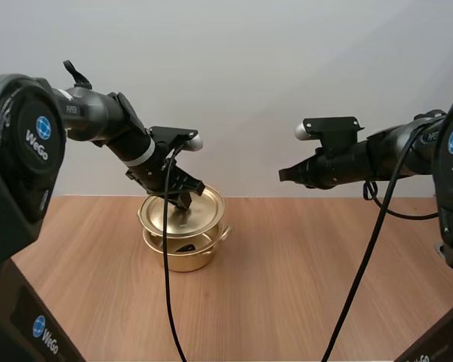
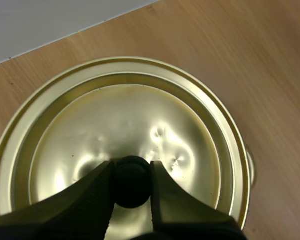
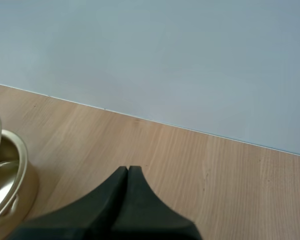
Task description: Open the pot, put the car inside, and close it
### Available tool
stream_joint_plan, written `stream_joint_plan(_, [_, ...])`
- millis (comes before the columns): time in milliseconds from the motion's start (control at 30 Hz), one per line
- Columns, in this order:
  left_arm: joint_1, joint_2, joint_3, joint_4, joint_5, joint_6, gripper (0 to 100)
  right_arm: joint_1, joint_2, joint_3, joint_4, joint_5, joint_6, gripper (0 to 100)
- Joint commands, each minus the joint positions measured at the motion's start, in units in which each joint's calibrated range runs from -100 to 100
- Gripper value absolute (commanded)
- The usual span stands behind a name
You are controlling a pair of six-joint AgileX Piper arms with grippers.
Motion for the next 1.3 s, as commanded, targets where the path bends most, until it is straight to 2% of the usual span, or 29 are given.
stream_joint_plan(0, [-0.03, 0.77, 0.04, -0.23, -0.33, -0.02, 0, 0.03, -0.02, 0.06, -0.01, 0.03, 0.00, 0])
stream_joint_plan(400, [-0.03, 3.40, 3.39, -0.55, -6.09, 2.52, 0, 0.03, -0.01, 0.06, 0.10, -0.13, -0.21, 0])
stream_joint_plan(467, [-0.03, 3.40, 4.64, -0.64, -6.91, 3.21, 4, 0.03, -0.01, 0.06, 0.10, -0.13, -0.21, 0])
stream_joint_plan(533, [-0.03, 3.40, 5.28, -1.20, -7.23, 3.75, 19, 0.03, -0.01, 0.06, 0.10, -0.13, -0.21, 0])
stream_joint_plan(567, [-0.03, 3.40, 5.39, -1.65, -7.06, 4.00, 30, 0.03, -0.01, 0.06, 0.10, -0.13, -0.21, 0])
stream_joint_plan(633, [-0.03, 3.40, 5.39, -1.78, -6.87, 3.69, 61, 0.03, -0.01, 0.06, 0.10, -0.13, -0.21, 0])
stream_joint_plan(700, [-0.03, 3.17, 5.39, -1.78, -6.87, 3.08, 100, 0.03, -0.01, 0.06, 0.10, -0.13, -0.21, 0])
stream_joint_plan(900, [-0.03, -1.98, 2.52, -2.38, -7.75, 1.55, 100, 0.03, -0.01, 0.06, 0.07, -0.13, -0.36, 0])
stream_joint_plan(967, [0.11, -6.16, 2.31, -8.31, -15.13, 5.65, 100, 0.03, -0.01, 0.06, 0.07, -0.13, -0.88, 0])
stream_joint_plan(1033, [0.52, -11.27, 3.69, -17.98, -22.99, 10.99, 100, 0.03, -0.01, 0.06, 1.27, -0.13, -2.30, 0])
stream_joint_plan(1067, [0.74, -14.62, 5.30, -25.09, -26.29, 15.29, 100, 0.03, -0.01, 0.06, 2.17, -0.13, -3.30, 0])
stream_joint_plan(1200, [2.45, -31.07, 17.09, -49.99, -27.97, 35.88, 100, 0.03, -0.01, 0.06, 6.77, -0.13, -6.86, 0])
stream_joint_plan(1267, [3.48, -40.84, 23.48, -55.28, -28.72, 41.56, 100, 0.03, -0.01, 0.06, 8.20, -0.13, -7.64, 0])
